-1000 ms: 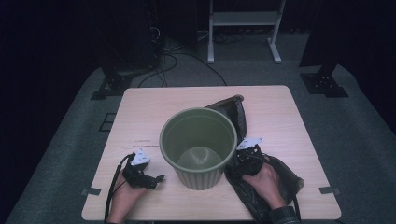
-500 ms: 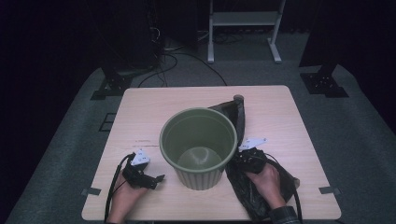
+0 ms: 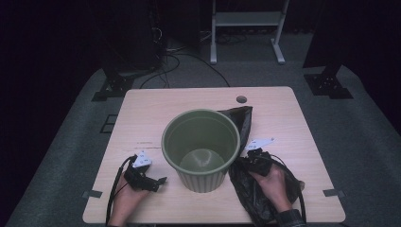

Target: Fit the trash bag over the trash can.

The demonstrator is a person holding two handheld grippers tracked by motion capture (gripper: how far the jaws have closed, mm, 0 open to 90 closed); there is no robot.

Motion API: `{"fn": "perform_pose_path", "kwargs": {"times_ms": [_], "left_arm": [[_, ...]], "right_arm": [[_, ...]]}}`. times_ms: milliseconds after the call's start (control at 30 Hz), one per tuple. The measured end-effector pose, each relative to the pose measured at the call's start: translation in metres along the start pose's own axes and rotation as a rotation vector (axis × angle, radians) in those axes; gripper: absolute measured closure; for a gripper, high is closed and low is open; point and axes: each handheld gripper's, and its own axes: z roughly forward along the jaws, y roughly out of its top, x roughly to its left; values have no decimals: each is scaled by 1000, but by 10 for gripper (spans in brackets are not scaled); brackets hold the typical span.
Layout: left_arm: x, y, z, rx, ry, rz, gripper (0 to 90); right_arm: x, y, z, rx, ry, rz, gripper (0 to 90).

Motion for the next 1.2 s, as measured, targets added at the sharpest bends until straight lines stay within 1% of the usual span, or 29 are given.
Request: {"fn": "perform_pose_path", "kwargs": {"times_ms": [33, 133, 233, 333, 400, 433, 533, 667, 700, 800, 833, 900, 967, 1000, 1067, 1133, 1200], "left_arm": [[0, 0, 0, 0, 0, 0, 0], [0, 0, 0, 0, 0, 0, 0], [0, 0, 0, 0, 0, 0, 0], [0, 0, 0, 0, 0, 0, 0], [0, 0, 0, 0, 0, 0, 0], [0, 0, 0, 0, 0, 0, 0], [0, 0, 0, 0, 0, 0, 0], [0, 0, 0, 0, 0, 0, 0], [0, 0, 0, 0, 0, 0, 0], [0, 0, 0, 0, 0, 0, 0], [0, 0, 0, 0, 0, 0, 0], [0, 0, 0, 0, 0, 0, 0], [0, 0, 0, 0, 0, 0, 0], [0, 0, 0, 0, 0, 0, 0], [0, 0, 0, 0, 0, 0, 0], [0, 0, 0, 0, 0, 0, 0], [0, 0, 0, 0, 0, 0, 0]], "right_arm": [[0, 0, 0, 0, 0, 0, 884], [1, 3, -9, -25, 35, -5, 887], [1, 5, -17, -43, 57, -9, 888], [1, 7, -26, -64, 95, -13, 890], [1, 7, -28, -68, 102, -14, 890], [2, 9, -33, -78, 121, -24, 890], [4, 11, -37, -75, 133, -29, 890], [10, 19, -46, -81, 153, -64, 890], [13, 23, -50, -94, 168, -78, 890], [15, 26, -54, -91, 186, -84, 890], [16, 29, -57, -92, 194, -97, 890], [17, 30, -59, -92, 201, -99, 890], [19, 33, -64, -101, 214, -111, 890], [20, 34, -69, -112, 229, -120, 890], [21, 35, -72, -114, 235, -123, 889], [22, 37, -79, -129, 274, -130, 888], [22, 39, -85, -142, 294, -135, 888]]}}
